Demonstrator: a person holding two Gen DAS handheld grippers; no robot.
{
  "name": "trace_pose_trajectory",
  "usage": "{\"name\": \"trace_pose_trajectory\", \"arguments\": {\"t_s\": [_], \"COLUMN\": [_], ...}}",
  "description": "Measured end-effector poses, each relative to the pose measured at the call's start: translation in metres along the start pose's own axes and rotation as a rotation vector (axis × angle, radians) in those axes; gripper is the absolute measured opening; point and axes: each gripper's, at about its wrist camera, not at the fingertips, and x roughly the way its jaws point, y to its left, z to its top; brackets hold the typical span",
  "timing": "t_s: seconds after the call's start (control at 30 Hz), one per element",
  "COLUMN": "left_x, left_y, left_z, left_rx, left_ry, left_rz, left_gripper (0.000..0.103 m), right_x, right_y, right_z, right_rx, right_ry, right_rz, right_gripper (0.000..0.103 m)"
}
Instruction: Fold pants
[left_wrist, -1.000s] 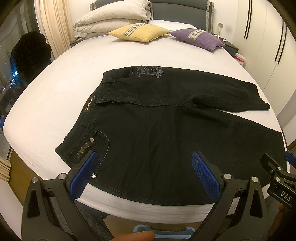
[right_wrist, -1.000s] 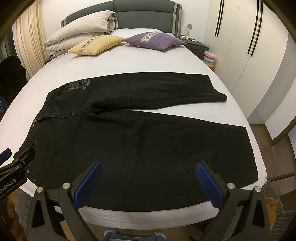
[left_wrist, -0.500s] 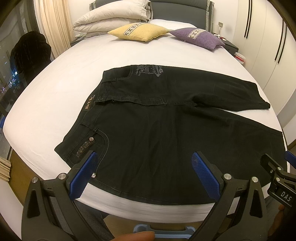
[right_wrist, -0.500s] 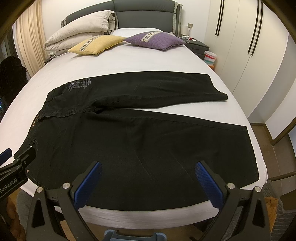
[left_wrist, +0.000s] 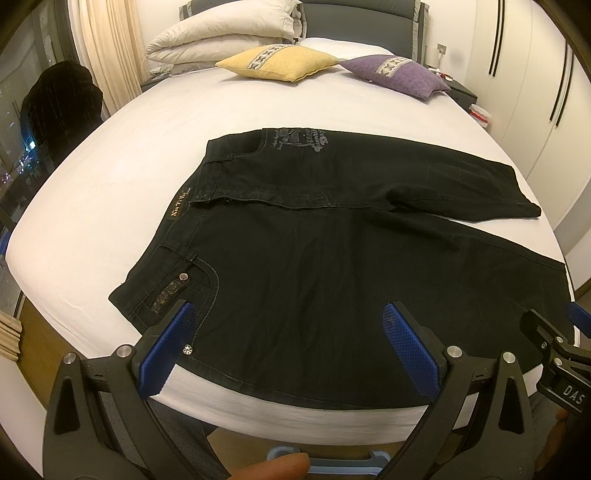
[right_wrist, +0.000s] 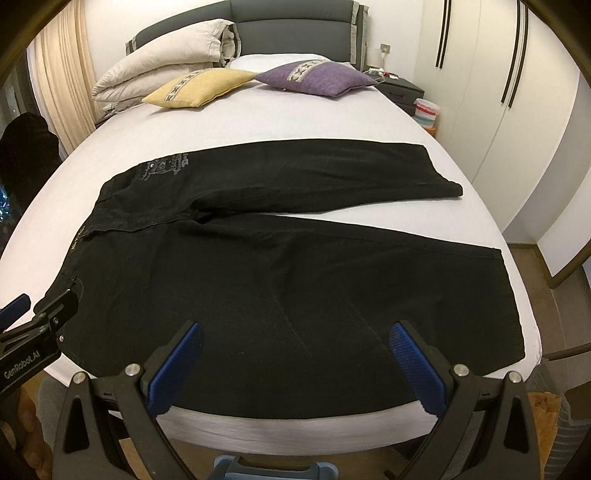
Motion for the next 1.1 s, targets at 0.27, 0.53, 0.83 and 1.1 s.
{"name": "trace_pose_trajectory", "arguments": {"t_s": [0.27, 0.53, 0.83, 1.1], "left_x": [0.008, 0.034, 0.110, 0.225], "left_y": [0.002, 0.023, 0.029, 0.027], "left_z": [0.006, 0.040, 0.160, 0.282], "left_rx": [0.027, 0.086, 0.368, 0.547], "left_ry": [-0.005, -0.030, -0.007, 0.098], "left_rz": [0.016, -0.205, -0.201, -0.277], "left_gripper": [0.103, 0.103, 0.103, 0.102], "right_x": [0.004, 0.015, 0.051, 0.117], "right_y": [-0.002, -0.010, -0.022, -0.042], "right_z": [0.003, 0.038, 0.156, 0.223], "right_rx": [-0.003, -0.109, -0.564, -0.693], "right_ry": [0.014, 0.000, -0.100, -0.086], "right_rz": [0.055, 0.261, 0.407, 0.409], "right_gripper": [0.103, 0.103, 0.103, 0.079]}}
